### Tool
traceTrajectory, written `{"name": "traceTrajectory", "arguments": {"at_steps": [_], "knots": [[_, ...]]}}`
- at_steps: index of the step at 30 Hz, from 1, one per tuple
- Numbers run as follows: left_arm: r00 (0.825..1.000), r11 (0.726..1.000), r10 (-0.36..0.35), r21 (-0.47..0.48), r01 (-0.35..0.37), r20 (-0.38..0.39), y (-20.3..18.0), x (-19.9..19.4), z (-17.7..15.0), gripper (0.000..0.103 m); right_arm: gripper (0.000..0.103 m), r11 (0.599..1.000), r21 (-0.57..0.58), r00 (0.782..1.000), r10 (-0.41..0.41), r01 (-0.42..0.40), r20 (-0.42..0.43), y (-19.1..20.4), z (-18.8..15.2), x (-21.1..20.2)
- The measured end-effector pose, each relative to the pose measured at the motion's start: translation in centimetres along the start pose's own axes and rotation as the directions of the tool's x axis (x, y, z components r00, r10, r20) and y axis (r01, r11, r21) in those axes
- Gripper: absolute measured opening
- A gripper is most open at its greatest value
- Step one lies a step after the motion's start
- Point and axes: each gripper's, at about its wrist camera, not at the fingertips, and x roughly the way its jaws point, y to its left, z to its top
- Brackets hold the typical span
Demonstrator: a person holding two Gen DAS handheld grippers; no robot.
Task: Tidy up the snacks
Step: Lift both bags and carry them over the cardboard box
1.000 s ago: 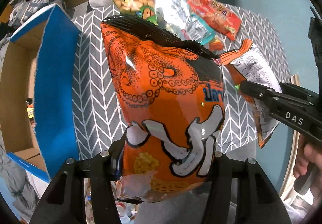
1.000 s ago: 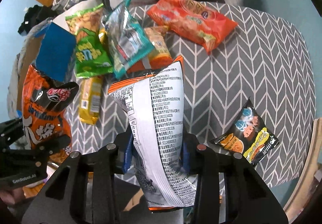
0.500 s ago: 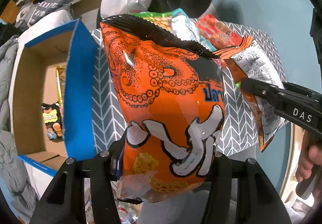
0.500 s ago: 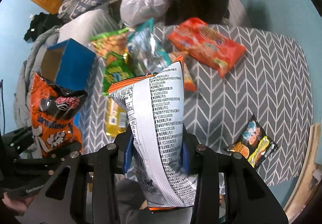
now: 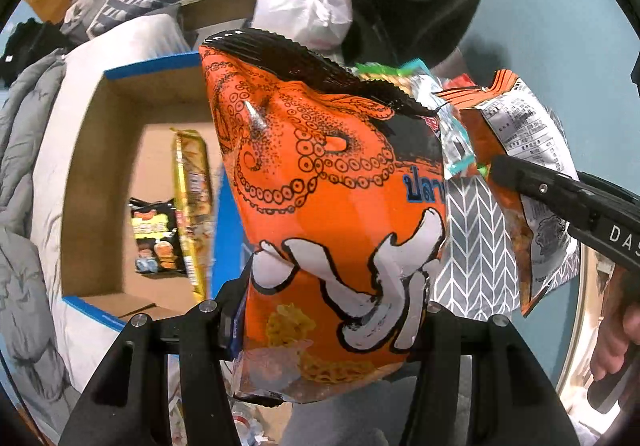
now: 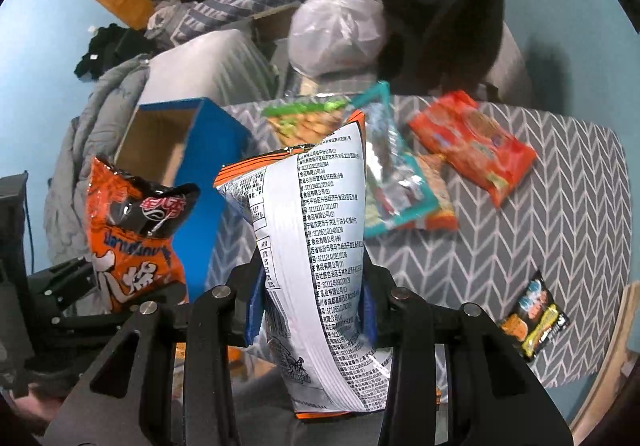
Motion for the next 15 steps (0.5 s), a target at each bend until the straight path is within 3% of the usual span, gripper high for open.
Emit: {"name": "traceTrajectory", "arguments": {"at_steps": [15], "knots": [[0.999, 0.988, 0.020, -0.152, -0.014, 0.038, 7.9, -2.0, -0.8, 0.056, 0.038, 0.987, -0.146, 0.998, 0.068, -0.070, -0.016, 8.1, 3.1, 2.9]]}}
